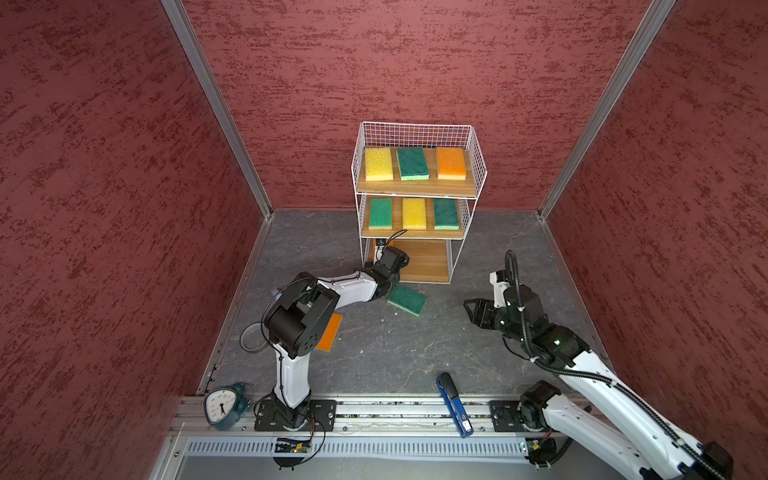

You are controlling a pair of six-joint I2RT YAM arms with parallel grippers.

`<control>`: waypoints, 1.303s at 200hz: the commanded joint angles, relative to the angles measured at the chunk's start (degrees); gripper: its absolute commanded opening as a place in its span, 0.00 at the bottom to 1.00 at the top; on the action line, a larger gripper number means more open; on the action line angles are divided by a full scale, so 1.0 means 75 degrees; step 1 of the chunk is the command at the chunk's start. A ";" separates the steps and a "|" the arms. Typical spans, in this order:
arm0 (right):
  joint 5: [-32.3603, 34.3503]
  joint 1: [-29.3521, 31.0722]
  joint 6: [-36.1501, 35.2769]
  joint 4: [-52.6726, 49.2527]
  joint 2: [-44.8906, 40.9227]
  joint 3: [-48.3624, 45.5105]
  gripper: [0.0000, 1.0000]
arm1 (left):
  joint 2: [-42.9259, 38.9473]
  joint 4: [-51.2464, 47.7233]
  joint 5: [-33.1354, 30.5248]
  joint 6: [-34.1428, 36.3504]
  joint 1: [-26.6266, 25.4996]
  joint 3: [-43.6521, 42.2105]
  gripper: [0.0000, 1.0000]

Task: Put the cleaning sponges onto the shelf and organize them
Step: 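Lower the orange sponge onto the bottom shelf and open the left gripper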

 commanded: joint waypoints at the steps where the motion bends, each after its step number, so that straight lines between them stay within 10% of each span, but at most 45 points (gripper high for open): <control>1: -0.0099 -0.0038 0.0035 0.0236 0.0053 0.0129 0.62 | 0.0199 -0.0186 0.0121 -0.0080 0.0111 0.0136 0.67; 260: -0.0172 -0.0042 0.0229 0.0449 0.0367 0.0073 0.61 | 0.0311 -0.1101 -0.0427 -0.0009 0.0188 0.0517 0.77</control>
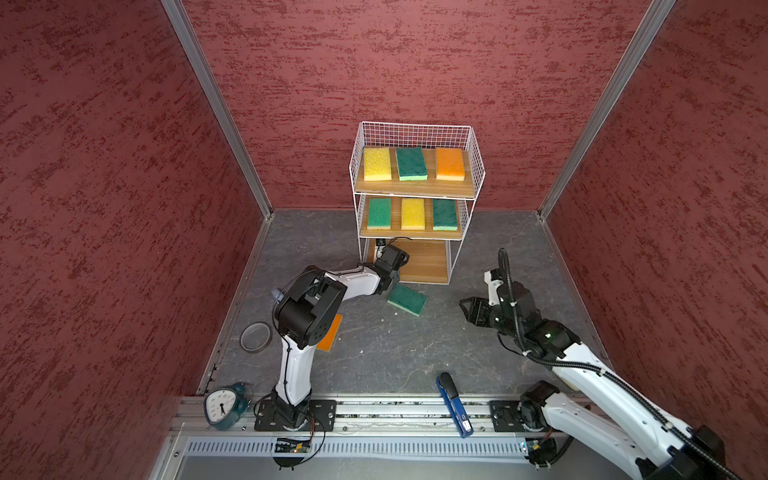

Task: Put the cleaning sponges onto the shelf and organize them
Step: 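Lower the orange sponge onto the bottom shelf and open the left gripper, then withdraw the left gripper while moving the right gripper over the green floor sponge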

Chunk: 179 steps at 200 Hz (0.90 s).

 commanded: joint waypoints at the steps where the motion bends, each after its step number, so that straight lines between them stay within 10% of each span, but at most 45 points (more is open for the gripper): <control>1: -0.0031 -0.0039 0.0140 0.0098 -0.0190 0.0072 0.61 | -0.0327 -0.0296 -0.0471 -0.0047 -0.0006 -0.0086 0.77; 76: 0.0183 -0.0024 0.0111 -0.0167 -0.0455 0.0063 0.61 | -0.0929 -0.0516 -0.0109 -0.0297 -0.0215 -0.0301 0.80; 179: 0.0038 0.0866 -0.0814 0.2182 0.1913 0.0007 0.59 | -0.4798 -0.2141 0.0580 -0.0944 -0.0869 -0.2558 0.80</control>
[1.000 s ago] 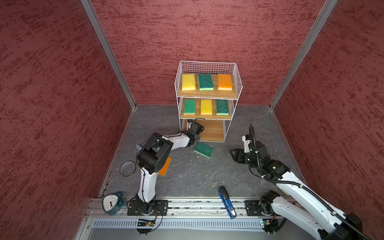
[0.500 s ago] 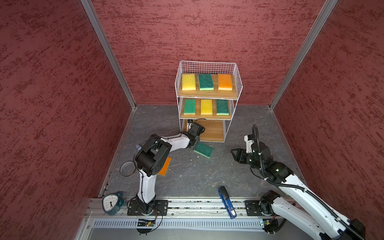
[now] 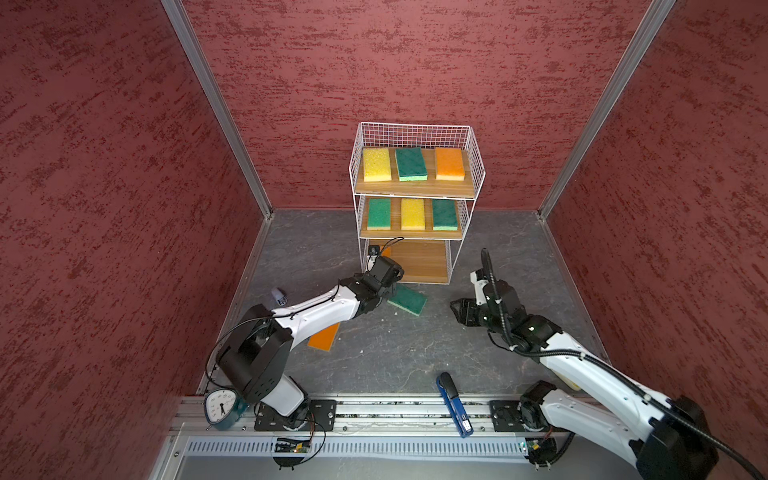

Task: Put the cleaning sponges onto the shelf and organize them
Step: 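Withdraw the left gripper while moving the right gripper over the green floor sponge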

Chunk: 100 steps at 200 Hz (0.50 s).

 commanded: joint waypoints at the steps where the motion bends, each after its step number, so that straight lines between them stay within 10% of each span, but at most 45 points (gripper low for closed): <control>1: 0.0045 0.0312 -0.0310 0.1109 0.0604 0.0126 0.59 | -0.0988 -0.0608 0.0307 -0.0388 0.0011 -0.0544 0.80; 100: 0.0453 0.1015 -0.0388 0.3159 0.3622 0.0871 0.59 | -0.4496 -0.1528 0.1327 -0.0611 0.0596 -0.2339 0.79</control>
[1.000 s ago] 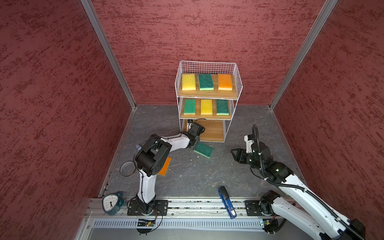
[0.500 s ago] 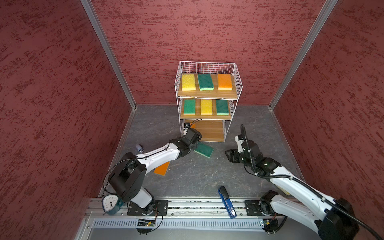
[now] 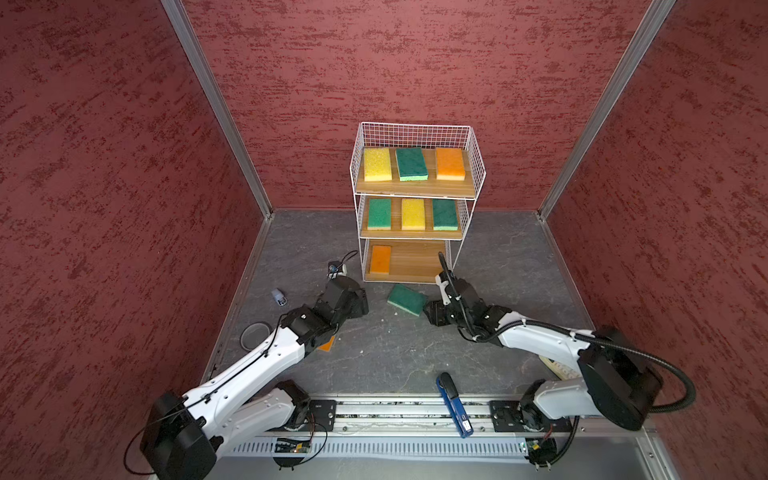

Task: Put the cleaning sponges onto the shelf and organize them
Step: 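Withdraw the left gripper while moving the right gripper over the green floor sponge, then lower the right gripper and grasp the green sponge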

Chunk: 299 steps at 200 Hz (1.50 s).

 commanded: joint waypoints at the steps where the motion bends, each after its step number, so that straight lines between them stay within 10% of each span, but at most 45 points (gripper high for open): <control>1: 0.0280 0.0068 -0.0174 0.0972 0.0507 0.0341 0.59 | -0.0439 -0.0308 0.0412 -0.0231 0.0070 -0.0372 0.79; 57: 0.0839 0.0025 -0.0804 0.0977 0.1715 0.1215 0.67 | -0.0949 -0.0252 0.0752 -0.0469 0.0319 -0.1084 0.79; 71: 0.0794 -0.0044 -0.0884 0.0919 0.1975 0.1456 0.87 | -0.0920 -0.0154 0.0864 -0.0469 0.0397 -0.1173 0.79; 229: -0.1123 -0.0020 -0.0612 0.0533 0.2134 0.1327 0.78 | -0.1447 -0.0456 0.1110 -0.0604 0.0726 -0.1022 0.78; 299: -0.0038 0.0723 -0.0274 0.0388 0.1997 0.1147 0.82 | -0.2073 -0.0828 0.1116 -0.0783 0.0712 -0.1119 0.79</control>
